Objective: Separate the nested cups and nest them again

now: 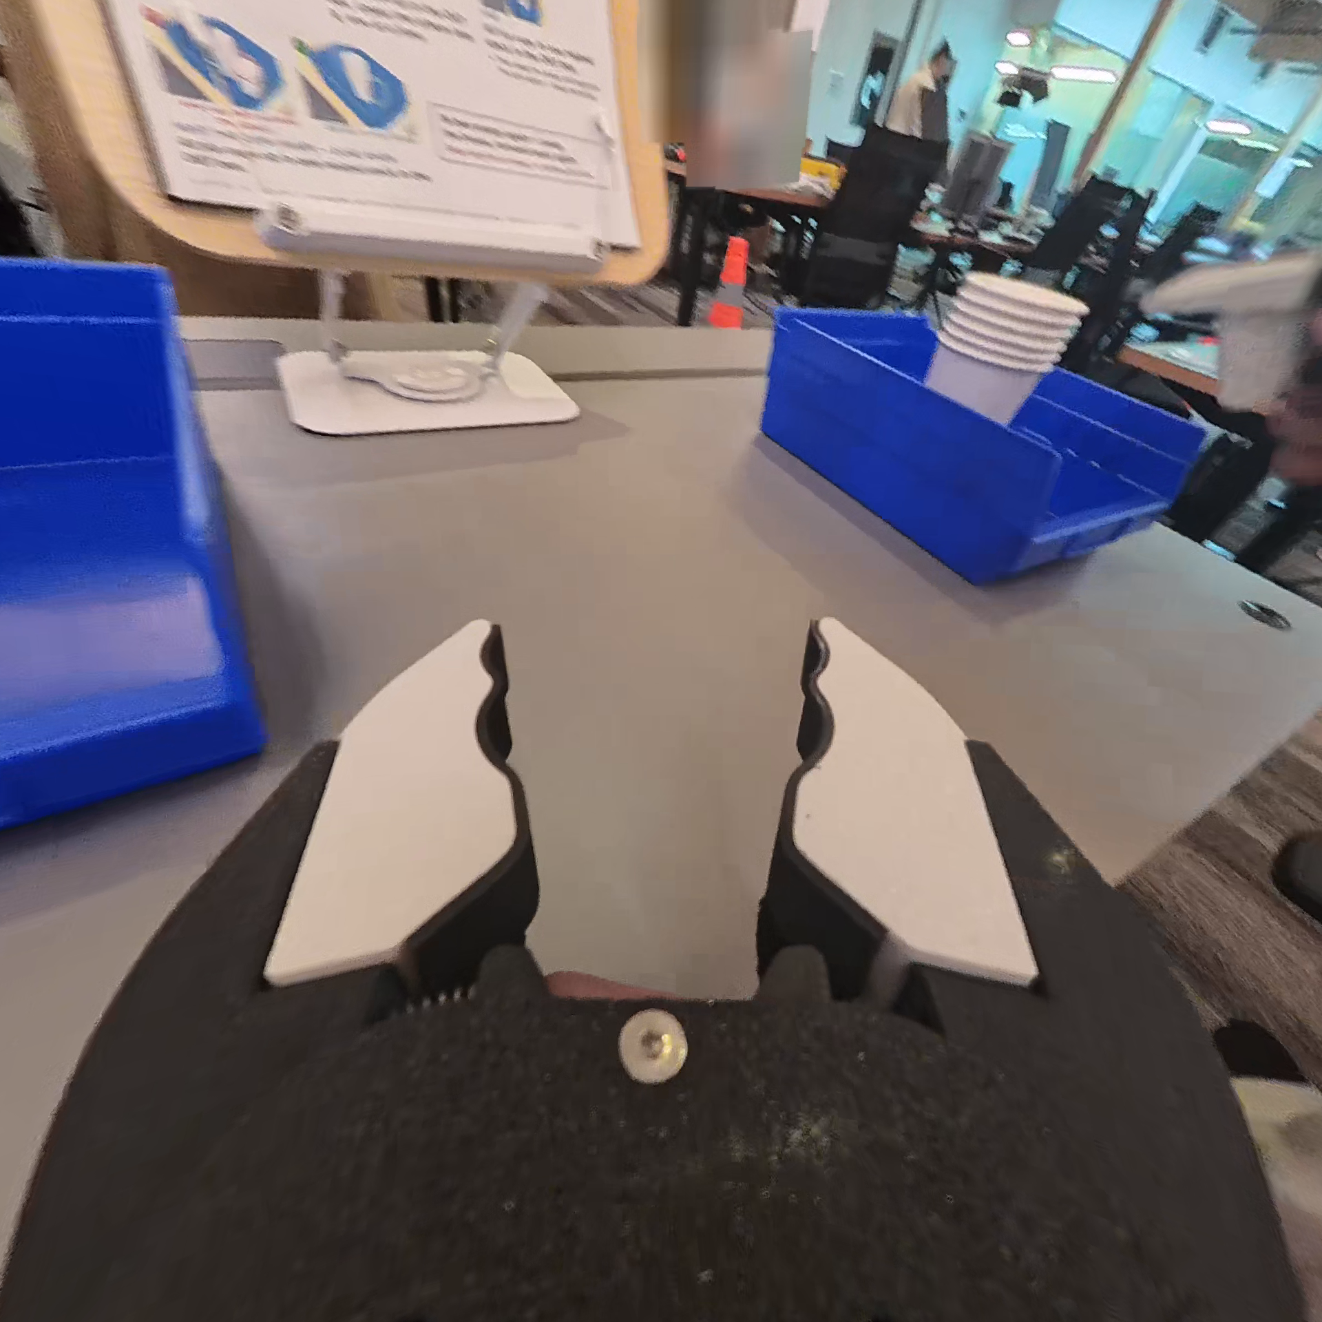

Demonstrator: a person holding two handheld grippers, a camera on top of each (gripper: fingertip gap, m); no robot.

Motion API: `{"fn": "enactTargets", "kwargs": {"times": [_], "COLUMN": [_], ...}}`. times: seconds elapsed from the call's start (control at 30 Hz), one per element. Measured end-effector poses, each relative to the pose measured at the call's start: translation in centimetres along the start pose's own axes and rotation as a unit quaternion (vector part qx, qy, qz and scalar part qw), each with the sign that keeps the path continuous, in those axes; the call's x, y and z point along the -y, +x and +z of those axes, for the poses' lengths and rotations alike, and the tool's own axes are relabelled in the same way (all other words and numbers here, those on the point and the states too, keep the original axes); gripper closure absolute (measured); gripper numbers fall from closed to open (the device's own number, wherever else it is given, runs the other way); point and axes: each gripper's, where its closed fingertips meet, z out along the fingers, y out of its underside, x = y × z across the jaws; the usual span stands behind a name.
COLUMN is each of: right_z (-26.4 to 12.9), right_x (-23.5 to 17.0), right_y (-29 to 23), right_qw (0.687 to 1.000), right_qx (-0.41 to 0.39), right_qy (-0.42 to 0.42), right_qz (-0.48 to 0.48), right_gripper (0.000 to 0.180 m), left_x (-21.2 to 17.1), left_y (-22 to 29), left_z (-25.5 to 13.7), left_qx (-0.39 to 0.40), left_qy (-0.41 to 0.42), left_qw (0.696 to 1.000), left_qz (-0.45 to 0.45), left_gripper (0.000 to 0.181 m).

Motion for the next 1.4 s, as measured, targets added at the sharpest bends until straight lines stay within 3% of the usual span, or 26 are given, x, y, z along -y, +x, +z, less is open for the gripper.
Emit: {"fn": "enactTargets", "kwargs": {"times": [0.2,0.33,0.53,0.83,1.0,1.13,1.27,1.4], "right_z": [0.9,1.2,1.0,0.5,-1.5,-4.7,-8.9,-12.1], "right_x": [-5.8,-8.6,-8.3,-7.7,-6.5,-6.8,-9.0,-9.3], "right_y": [-13.7,-18.3,-18.9,-18.4,-15.0,-7.4,-0.3,4.4], "right_qw": [0.98,0.975,0.979,0.98,0.983,0.992,0.984,0.966], "right_qx": [0.105,0.145,0.163,0.168,0.134,0.026,-0.059,-0.109], "right_qy": [0.049,0.019,0.012,0.014,0.037,0.06,0.057,0.09], "right_qz": [0.159,0.168,0.125,0.104,0.119,0.113,0.157,0.215], "right_gripper": [0.105,0.105,0.109,0.111,0.112,0.113,0.113,0.118], "left_x": [0.9,-0.5,-2.9,-3.5,-2.5,-2.6,-3.6,-4.7], "left_y": [-3.0,-3.8,-4.4,-3.3,4.8,13.0,22.7,22.2], "left_z": [-1.4,-2.1,-3.4,-3.0,3.4,11.0,17.9,24.4], "left_qx": [0.05,0.074,0.12,0.104,-0.069,-0.123,-0.231,-0.109], "left_qy": [0.022,0.009,-0.014,-0.037,-0.089,-0.13,-0.154,-0.171], "left_qw": [0.998,0.994,0.988,0.989,0.991,0.984,0.96,0.978], "left_qz": [-0.038,-0.076,-0.092,-0.097,-0.076,0.021,0.029,0.051], "left_gripper": [0.102,0.099,0.097,0.099,0.1,0.098,0.097,0.087]}}
